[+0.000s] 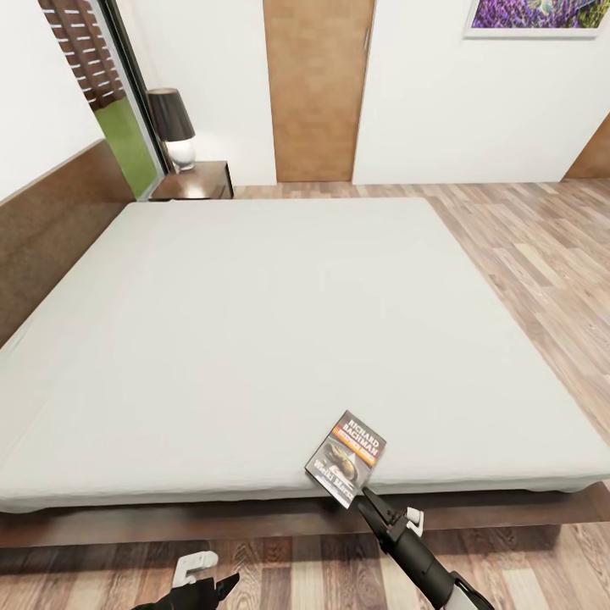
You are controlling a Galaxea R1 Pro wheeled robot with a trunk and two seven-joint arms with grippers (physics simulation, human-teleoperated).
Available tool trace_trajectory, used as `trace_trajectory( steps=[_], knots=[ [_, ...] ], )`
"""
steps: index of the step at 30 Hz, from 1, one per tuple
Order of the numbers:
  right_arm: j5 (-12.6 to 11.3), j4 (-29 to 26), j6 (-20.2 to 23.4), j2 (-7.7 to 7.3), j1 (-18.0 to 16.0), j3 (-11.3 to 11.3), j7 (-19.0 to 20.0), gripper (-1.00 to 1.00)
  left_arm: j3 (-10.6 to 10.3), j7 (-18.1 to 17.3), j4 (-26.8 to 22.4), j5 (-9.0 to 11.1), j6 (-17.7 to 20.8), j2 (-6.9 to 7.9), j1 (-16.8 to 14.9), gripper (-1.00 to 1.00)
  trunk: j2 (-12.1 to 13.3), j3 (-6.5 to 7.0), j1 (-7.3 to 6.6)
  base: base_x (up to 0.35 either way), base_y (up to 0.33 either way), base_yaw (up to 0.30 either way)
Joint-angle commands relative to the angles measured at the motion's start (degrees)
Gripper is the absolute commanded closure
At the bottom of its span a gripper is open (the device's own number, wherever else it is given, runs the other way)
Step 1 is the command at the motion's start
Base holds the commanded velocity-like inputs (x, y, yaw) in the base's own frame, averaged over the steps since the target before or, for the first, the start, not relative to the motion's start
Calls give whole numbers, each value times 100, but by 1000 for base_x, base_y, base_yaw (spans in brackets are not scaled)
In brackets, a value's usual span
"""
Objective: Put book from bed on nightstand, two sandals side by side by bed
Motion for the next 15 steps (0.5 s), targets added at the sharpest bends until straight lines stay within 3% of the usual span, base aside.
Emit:
trace_trajectory(
  steps=[1,15],
  knots=[
    [-41,3,60,-1,-2,11,14,-100,-22,-8,-7,59,47,5,-1,-100,-43,-22,22,0,0,0],
    [-42,3,60,-1,-2,11,9,-100,-22,-11,-9,59,47,2,-2,-100,-605,-273,330,0,0,0]
  ],
)
